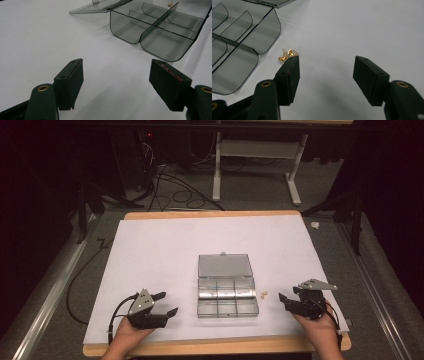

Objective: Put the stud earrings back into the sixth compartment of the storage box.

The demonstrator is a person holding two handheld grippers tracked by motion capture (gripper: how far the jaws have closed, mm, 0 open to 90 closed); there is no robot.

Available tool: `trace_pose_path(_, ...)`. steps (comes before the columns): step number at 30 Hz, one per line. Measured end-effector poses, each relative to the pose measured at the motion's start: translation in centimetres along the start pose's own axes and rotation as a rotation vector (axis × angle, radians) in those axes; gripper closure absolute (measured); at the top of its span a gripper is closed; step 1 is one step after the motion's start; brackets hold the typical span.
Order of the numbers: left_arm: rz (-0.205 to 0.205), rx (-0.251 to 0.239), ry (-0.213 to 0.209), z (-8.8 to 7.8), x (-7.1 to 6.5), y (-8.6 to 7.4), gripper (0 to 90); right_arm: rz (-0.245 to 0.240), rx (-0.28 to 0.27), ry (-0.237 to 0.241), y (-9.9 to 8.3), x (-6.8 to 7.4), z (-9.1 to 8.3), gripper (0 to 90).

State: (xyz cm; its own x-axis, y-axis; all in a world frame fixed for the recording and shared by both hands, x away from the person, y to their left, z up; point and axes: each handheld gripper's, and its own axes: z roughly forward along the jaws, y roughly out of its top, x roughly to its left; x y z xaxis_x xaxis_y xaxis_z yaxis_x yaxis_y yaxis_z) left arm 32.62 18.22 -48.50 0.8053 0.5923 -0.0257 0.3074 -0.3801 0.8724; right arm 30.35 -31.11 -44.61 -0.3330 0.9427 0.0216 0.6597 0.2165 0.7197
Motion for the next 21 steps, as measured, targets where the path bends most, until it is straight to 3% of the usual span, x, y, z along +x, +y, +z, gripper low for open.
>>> trace_pose_path(9,0.014,0.005,-0.029,0.0,0.0,0.0,28.2,0.018,0.038,0.025,0.1,-0.4,-0.1,42.9)
trace_pose_path(11,0.019,0.005,-0.04,0.0,0.0,0.0,28.2,0.02,0.043,0.05,0.6,-0.3,-0.1,44.5)
trace_pose_path(17,0.022,0.0,-0.052,0.0,0.0,0.0,28.3,-0.003,0.116,0.071,1.1,0.1,0.2,44.6)
trace_pose_path(21,0.023,0.0,-0.045,-0.1,-0.1,0.0,28.3,-0.01,0.145,0.061,1.4,0.2,0.4,43.0)
